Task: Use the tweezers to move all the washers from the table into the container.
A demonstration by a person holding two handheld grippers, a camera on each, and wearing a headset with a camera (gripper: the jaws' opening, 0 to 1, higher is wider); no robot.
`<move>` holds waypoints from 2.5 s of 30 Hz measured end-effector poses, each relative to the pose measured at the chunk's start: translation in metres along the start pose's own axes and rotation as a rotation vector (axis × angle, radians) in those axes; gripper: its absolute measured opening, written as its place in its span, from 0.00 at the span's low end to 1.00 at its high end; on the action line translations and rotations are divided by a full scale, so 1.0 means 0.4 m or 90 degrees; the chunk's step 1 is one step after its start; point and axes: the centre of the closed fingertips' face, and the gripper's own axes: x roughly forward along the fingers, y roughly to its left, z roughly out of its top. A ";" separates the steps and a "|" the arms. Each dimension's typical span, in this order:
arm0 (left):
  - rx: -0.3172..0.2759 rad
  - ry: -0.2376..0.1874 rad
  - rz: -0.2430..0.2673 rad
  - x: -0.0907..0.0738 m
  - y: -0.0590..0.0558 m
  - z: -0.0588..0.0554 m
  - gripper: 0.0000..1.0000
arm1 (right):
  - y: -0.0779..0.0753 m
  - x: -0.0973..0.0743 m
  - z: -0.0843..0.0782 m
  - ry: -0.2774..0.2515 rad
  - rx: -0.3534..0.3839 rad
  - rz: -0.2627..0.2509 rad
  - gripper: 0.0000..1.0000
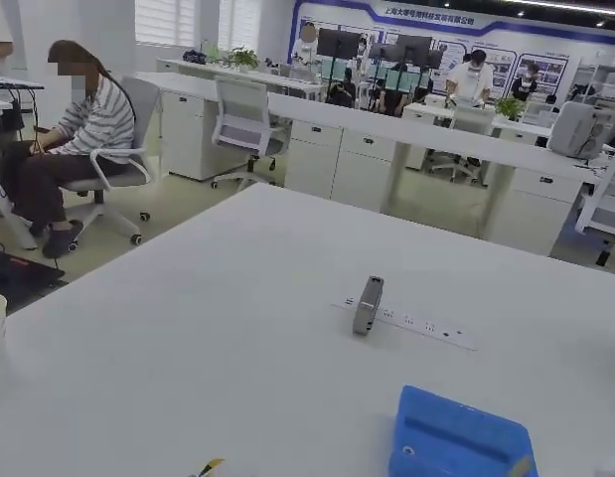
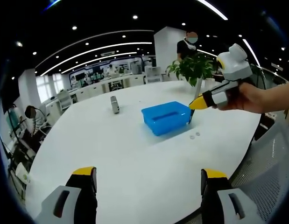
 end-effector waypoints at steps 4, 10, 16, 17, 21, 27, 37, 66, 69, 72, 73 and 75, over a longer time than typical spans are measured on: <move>0.003 0.002 0.001 0.001 0.001 -0.001 0.94 | -0.002 -0.002 0.013 -0.003 0.005 0.002 0.02; 0.003 0.005 0.003 0.002 0.002 -0.003 0.94 | -0.007 -0.007 0.029 -0.008 0.000 0.000 0.02; 0.006 0.008 0.004 0.002 0.002 -0.005 0.94 | -0.015 -0.010 0.041 -0.011 -0.005 -0.003 0.02; 0.006 0.007 0.004 0.002 0.002 -0.004 0.94 | -0.017 -0.010 0.043 -0.010 -0.007 -0.004 0.02; 0.007 0.009 0.003 0.003 0.001 -0.005 0.94 | -0.019 -0.010 0.050 -0.010 -0.010 -0.004 0.02; 0.011 0.012 0.002 0.004 0.000 -0.008 0.93 | -0.025 -0.004 0.059 -0.009 -0.022 -0.011 0.02; 0.013 0.019 0.004 0.005 0.001 -0.013 0.93 | -0.054 0.026 0.084 -0.007 -0.036 -0.020 0.02; 0.007 0.010 0.018 -0.001 0.012 -0.007 0.93 | -0.136 0.155 0.083 0.030 -0.046 -0.040 0.02; 0.007 0.019 0.016 0.000 0.011 -0.013 0.93 | -0.141 0.167 0.070 0.038 -0.037 -0.040 0.02; 0.012 0.021 0.013 0.002 0.008 -0.014 0.93 | -0.146 0.176 0.060 0.043 -0.028 -0.041 0.02; 0.013 0.022 0.012 0.002 0.007 -0.015 0.93 | -0.149 0.180 0.055 0.044 -0.026 -0.042 0.02; 0.016 0.026 0.010 0.004 0.005 -0.018 0.93 | -0.152 0.186 0.049 0.047 -0.024 -0.043 0.02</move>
